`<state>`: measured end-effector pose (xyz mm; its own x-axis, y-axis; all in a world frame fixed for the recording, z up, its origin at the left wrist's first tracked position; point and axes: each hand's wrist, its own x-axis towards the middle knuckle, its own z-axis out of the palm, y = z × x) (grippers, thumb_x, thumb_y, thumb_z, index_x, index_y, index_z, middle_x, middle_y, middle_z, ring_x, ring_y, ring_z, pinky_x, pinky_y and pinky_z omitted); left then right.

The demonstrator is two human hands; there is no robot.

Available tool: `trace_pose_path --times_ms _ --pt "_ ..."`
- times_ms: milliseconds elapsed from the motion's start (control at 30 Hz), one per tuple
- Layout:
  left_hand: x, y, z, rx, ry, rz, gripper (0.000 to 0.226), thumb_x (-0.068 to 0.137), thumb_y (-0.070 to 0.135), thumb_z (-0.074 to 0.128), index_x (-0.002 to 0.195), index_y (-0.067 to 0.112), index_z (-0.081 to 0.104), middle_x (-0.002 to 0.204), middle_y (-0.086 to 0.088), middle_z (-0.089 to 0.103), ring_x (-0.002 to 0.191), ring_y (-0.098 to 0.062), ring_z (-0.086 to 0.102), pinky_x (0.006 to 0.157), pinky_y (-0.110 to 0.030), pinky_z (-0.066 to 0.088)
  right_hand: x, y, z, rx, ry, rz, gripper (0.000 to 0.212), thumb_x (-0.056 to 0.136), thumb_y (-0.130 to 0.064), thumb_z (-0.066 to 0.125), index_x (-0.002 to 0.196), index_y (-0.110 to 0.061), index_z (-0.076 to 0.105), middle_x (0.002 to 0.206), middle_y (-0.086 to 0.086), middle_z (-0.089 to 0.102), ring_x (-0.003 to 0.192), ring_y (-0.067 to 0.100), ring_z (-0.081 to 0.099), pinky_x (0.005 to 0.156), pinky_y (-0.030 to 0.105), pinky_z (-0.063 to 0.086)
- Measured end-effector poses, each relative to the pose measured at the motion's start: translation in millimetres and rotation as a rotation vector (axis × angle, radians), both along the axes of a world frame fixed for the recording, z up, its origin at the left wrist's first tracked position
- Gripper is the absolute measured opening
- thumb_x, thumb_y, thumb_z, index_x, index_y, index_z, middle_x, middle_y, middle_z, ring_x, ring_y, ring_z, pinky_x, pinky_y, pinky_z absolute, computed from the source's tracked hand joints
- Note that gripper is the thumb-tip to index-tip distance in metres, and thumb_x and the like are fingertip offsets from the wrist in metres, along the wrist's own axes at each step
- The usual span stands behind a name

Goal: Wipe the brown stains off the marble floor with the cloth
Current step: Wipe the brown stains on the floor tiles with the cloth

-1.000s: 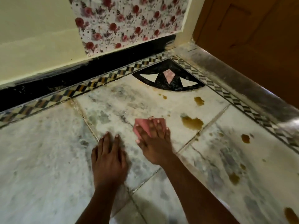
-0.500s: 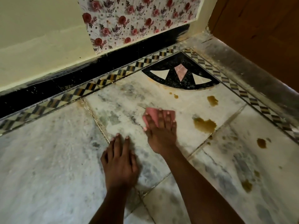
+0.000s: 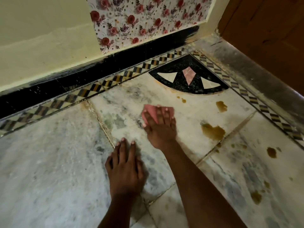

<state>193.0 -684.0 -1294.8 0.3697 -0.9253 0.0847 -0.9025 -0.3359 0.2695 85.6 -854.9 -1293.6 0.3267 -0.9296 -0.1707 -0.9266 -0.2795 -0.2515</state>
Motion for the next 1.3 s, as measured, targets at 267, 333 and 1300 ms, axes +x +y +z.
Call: trace_pose_path --times_ms 267,333,1300 --pt "1 0 -2 0.014 0.014 -0.003 0.063 0.100 0.042 0.039 0.161 0.023 0.046 0.171 -0.009 0.037 0.156 -0.031 0.038 0.118 -0.053 0.031 -76 71 4 -0.037 0.078 -0.146 0.055 0.109 -0.060 0.017 0.159 -0.065 -0.005 0.179 -0.003 -0.010 0.164 0.032 -0.017 0.131 0.060 0.005" --pt "2 1 -2 0.018 0.026 -0.005 0.065 0.099 0.042 0.041 0.161 0.024 0.044 0.172 -0.008 0.036 0.157 -0.030 0.037 0.120 -0.053 0.029 -49 31 7 0.013 0.046 -0.290 0.057 0.109 -0.061 0.018 0.161 -0.061 -0.003 0.179 0.002 -0.015 0.162 0.034 -0.021 0.130 0.062 -0.002" --pt "0 2 4 -0.018 0.024 -0.016 0.064 0.099 0.044 0.038 0.157 0.017 0.050 0.170 -0.012 0.038 0.157 -0.032 0.035 0.123 -0.054 0.028 -138 107 -2 -0.074 0.142 -0.056 0.062 0.104 -0.066 0.010 0.164 -0.054 0.000 0.180 0.003 -0.002 0.165 0.033 -0.006 0.130 0.059 0.006"
